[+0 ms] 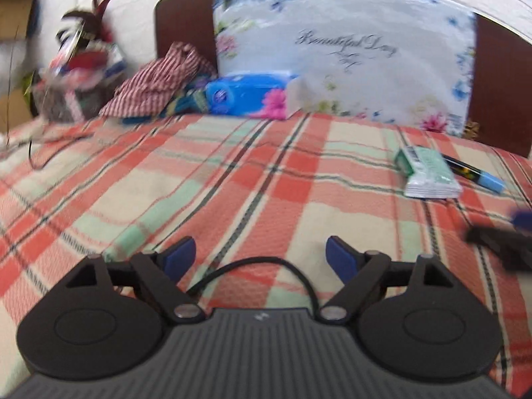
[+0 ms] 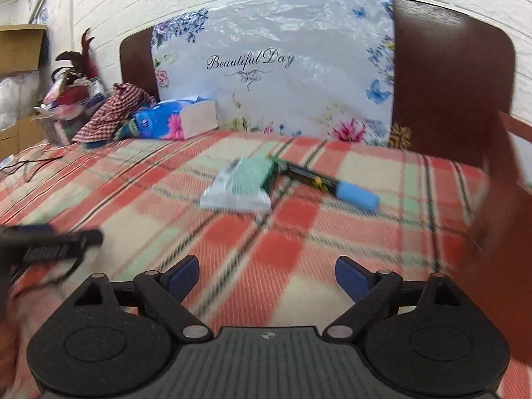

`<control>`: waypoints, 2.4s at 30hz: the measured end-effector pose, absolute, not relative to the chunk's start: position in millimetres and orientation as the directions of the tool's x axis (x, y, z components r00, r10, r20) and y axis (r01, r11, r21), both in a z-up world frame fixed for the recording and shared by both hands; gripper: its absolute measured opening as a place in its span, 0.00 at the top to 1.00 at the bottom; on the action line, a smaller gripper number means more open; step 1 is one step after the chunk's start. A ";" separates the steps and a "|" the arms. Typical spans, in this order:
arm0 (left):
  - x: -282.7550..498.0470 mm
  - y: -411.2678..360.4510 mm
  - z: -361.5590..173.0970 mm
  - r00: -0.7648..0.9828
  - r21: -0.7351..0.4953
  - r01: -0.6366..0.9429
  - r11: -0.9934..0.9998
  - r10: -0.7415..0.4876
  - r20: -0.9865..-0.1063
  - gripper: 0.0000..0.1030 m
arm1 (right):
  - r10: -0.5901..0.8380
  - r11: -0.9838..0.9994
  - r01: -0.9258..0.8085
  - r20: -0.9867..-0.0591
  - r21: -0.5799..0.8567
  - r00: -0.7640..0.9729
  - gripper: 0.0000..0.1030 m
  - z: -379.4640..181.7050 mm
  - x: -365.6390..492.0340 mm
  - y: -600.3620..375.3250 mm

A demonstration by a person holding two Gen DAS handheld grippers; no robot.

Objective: Organize objects
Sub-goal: 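Grasp the green-and-white wipes packet with the right gripper and lift it, then hold the wipes packet up with the right gripper while the left gripper grasps it, then lower the wipes packet into the brown box and release it with the left gripper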

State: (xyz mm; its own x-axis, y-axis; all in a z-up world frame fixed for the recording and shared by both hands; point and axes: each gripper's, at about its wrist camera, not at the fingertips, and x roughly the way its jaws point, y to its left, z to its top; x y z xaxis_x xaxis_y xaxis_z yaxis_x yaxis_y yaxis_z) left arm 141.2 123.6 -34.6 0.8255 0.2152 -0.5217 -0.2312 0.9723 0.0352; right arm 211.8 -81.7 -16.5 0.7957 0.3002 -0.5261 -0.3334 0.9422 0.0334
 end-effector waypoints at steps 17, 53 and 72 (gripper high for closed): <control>145.5 130.4 -39.1 0.814 -0.010 -0.247 0.969 0.202 -0.545 0.15 | 0.291 0.940 -0.341 -0.547 0.011 0.785 0.49 -24.1 258.8 -48.2; 105.8 -84.1 -11.1 0.451 -0.377 0.295 0.878 -0.476 -0.755 0.20 | 0.165 0.980 -0.198 -0.581 0.006 0.797 0.16 -32.7 54.9 -223.2; 115.8 -119.4 86.5 0.594 -0.325 0.489 0.809 -0.582 -0.555 0.55 | 0.097 0.987 -0.117 -0.177 -0.108 0.979 0.55 23.6 38.3 -231.1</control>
